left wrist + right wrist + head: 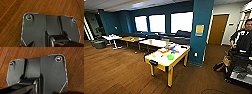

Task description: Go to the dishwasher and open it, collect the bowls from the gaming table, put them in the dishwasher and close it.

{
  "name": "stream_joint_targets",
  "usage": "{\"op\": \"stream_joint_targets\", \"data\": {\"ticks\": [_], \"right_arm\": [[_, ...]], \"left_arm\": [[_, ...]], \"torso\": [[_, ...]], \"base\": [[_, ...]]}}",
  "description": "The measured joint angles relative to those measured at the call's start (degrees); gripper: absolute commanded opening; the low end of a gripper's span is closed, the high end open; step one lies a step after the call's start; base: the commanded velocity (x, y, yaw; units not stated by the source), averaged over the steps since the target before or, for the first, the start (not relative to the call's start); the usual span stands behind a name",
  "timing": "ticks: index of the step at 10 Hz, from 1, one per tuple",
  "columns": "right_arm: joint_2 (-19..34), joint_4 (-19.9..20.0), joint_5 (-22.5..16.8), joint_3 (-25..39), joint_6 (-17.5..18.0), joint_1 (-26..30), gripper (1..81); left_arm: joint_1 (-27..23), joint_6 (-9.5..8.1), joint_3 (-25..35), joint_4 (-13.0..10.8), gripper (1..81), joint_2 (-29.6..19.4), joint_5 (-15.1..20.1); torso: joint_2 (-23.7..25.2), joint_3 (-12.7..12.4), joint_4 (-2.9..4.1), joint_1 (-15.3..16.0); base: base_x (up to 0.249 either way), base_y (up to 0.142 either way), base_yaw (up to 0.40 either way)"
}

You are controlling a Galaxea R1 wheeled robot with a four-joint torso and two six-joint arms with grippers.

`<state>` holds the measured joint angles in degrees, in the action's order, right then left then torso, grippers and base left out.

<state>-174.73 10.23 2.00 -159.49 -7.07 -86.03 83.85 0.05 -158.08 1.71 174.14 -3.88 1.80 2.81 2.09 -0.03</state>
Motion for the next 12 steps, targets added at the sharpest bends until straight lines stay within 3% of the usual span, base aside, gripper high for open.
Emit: {"op": "stream_joint_targets", "data": {"ticks": [12], "right_arm": [[0.0, 0.0, 0.0, 0.0, 0.0, 0.0, 81.1]], "left_arm": [[0.0, 0.00, 0.0, 0.0, 81.1, 0.0, 0.0]], "torso": [[0.0, 0.0, 0.00, 0.1]], "base": [[0.118, 0.007, 0.000]]}}
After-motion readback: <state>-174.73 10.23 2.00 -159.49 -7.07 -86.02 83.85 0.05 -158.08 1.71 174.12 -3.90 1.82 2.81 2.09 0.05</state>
